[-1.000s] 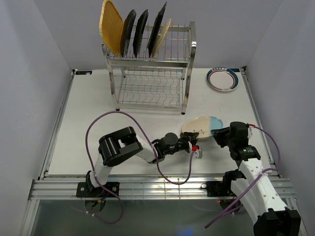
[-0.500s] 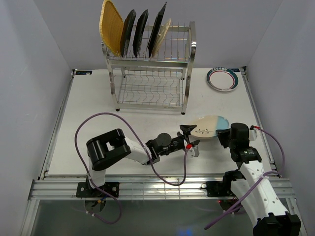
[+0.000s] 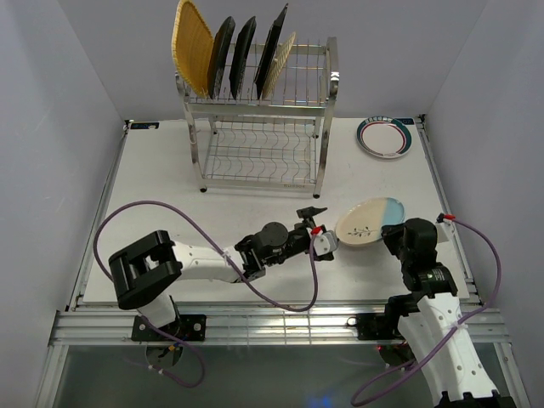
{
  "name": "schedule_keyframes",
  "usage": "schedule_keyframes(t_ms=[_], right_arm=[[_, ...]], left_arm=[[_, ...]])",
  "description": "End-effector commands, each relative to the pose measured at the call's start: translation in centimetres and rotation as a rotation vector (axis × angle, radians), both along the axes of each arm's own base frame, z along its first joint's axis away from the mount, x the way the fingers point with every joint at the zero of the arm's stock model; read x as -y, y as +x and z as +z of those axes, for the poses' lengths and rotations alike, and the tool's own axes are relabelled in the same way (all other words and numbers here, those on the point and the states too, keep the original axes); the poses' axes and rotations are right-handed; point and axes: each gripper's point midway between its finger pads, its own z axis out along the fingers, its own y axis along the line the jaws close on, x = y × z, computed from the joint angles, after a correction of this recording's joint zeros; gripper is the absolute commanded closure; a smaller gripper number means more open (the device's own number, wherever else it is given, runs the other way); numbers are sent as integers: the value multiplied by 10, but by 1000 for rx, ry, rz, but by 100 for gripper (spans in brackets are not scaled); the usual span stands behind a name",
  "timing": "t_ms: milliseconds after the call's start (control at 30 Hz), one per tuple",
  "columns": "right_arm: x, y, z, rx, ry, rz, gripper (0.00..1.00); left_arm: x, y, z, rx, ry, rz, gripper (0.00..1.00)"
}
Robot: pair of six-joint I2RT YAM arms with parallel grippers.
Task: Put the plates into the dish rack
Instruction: Pick up the plate from the corner of the board.
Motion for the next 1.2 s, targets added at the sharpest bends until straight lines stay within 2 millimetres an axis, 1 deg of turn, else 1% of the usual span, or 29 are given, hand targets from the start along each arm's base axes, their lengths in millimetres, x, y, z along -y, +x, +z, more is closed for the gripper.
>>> schedule_keyframes(t_ms=[0,33,67,100,167,200,267,300,367,400,467,600,633,700,733,933,1000,1167], right_arm=[[-8,21,69,287,-77,103,92],[-10,23,80,342,-88,124,92],[-12,22,85,376,-102,143,92],[-15,21,90,401,-139,181,92],[-16,19,104,462,-166,202,92],[-17,18,108,475,-179,211,92],[-18,15,113,494,-204,233,92],[-19,14,116,502,-208,240,92],[-20,13,117,508,-217,246,92],[-21,13,117,508,-217,253,92],[-21,13,117,509,-220,259,92],[-23,13,120,519,-222,272,92],[-25,12,121,531,-217,278,92],[-28,11,126,559,-206,290,92],[-29,9,130,580,-200,294,92],[-36,5,138,620,-187,328,92],[-36,5,137,618,-186,329,92],[-34,8,121,552,-165,313,92]], left_arm=[[-13,-2,11,-94,-29,31,5],[-17,-2,12,-118,-38,38,5],[-21,-2,8,-139,-36,43,4],[-25,2,6,-158,-41,53,4],[-31,4,-3,-213,-36,46,2],[-34,10,-5,-236,-35,41,2],[-38,18,-21,-325,-8,54,2],[-40,31,-14,-357,-26,49,2],[-43,40,-28,-454,0,45,2],[-44,49,-20,-497,-27,36,2],[-48,55,-25,-536,-22,45,2],[-49,53,-26,-569,-30,26,2],[-48,49,-27,-585,-28,4,2],[-48,49,-29,-614,-27,-7,2],[-46,46,-29,-639,-27,-33,2],[-48,50,-30,-705,-45,-46,2],[-49,52,-30,-714,-49,-43,2],[-51,55,-33,-697,-41,-28,2]])
